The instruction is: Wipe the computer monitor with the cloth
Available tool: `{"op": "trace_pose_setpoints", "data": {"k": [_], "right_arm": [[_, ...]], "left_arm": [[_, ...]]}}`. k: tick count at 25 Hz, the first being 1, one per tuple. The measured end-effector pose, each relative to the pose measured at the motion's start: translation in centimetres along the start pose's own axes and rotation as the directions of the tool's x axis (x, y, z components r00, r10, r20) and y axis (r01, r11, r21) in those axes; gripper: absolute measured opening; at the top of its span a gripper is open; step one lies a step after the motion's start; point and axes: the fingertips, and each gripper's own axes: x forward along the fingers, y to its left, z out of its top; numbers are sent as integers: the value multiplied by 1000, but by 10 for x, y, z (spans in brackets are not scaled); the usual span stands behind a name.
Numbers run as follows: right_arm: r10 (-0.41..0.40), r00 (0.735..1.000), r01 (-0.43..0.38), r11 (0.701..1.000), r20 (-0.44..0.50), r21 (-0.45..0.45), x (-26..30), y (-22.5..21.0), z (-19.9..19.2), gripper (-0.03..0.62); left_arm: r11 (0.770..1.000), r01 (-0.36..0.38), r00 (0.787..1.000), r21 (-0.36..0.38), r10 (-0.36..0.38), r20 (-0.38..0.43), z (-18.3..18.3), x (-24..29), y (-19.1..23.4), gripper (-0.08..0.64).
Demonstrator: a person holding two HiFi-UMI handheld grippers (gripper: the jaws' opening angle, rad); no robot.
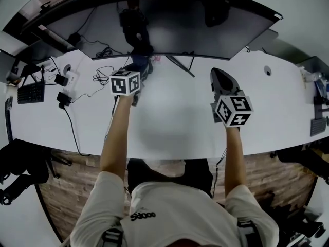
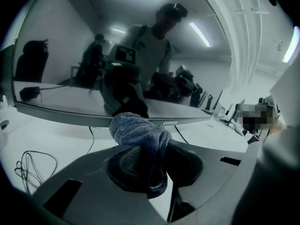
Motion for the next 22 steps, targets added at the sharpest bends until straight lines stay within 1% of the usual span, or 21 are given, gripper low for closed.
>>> {"op": "trace_pose_setpoints", "data": {"k": [4,14,16,20,22], "right_arm": [[0,1000,0,999,-15,-33,-12,-28,1,5],[-15,1000,14,999,-23,-48,-48,-107,1,5],[-21,1000,19,998,-20,-64,-56,-124,4,5],[1,1000,-1,993,0,-117,-74,-149,9,5],[3,1000,-2,992,11,-129,-84,-163,10,5]], "left_arm": [[1000,23,1000,-3,-23,-13,0,22,-34,81],[994,109,993,-28,-110,-43,-5,93,-131,83],[991,128,991,-41,-129,-46,-4,107,-149,83],[983,171,983,-69,-175,-48,-4,133,-184,83],[978,192,979,-78,-196,-53,-3,148,-204,83]]}}
